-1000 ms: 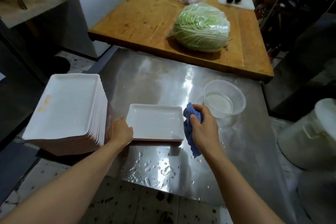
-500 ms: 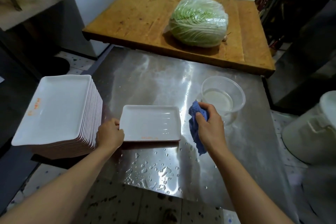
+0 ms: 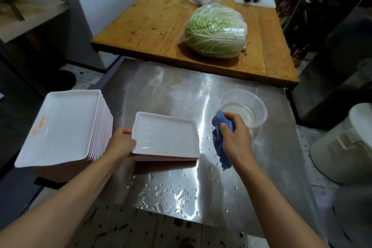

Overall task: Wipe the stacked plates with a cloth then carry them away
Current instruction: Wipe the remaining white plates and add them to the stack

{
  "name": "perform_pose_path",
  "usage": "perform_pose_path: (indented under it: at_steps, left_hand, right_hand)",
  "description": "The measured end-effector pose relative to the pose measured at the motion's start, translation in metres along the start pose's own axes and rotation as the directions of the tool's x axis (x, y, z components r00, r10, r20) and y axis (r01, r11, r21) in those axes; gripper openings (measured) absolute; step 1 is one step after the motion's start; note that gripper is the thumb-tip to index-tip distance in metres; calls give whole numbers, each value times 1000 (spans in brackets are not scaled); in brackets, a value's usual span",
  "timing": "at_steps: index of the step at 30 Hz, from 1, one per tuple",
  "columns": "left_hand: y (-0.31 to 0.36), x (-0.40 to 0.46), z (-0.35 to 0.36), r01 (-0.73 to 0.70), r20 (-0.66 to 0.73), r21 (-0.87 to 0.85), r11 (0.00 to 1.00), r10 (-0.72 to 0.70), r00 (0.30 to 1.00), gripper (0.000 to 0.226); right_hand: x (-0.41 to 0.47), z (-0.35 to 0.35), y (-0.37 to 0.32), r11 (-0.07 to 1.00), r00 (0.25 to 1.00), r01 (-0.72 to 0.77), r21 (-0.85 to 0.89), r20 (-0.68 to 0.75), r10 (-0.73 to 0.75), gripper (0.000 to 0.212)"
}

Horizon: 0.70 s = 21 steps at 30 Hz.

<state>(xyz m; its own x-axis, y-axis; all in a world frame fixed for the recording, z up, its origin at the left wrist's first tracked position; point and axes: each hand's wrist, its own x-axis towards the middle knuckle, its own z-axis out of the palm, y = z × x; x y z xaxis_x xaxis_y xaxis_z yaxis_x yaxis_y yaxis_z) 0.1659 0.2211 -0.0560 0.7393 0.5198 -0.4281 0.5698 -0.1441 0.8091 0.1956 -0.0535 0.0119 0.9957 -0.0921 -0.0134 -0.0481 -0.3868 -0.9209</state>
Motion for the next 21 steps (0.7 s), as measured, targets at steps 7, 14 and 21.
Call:
perform_pose_path:
  at_steps: [7,14,21]
  left_hand:
    - [71,-16,18,-77,121,-296,952,117,986,49]
    - [154,-31,68,-214,159,-242,946,256,954,46]
    - [186,-44,125,-578,82,137,804,573,816,40]
  right_hand:
    - [15,-29,-6,998,996,39,50,-84,-34,17]
    - [31,-63,-11,990,979,68,124,-198,-42,21]
    - [43,-88,4,990,970,39,133,-242,-6,20]
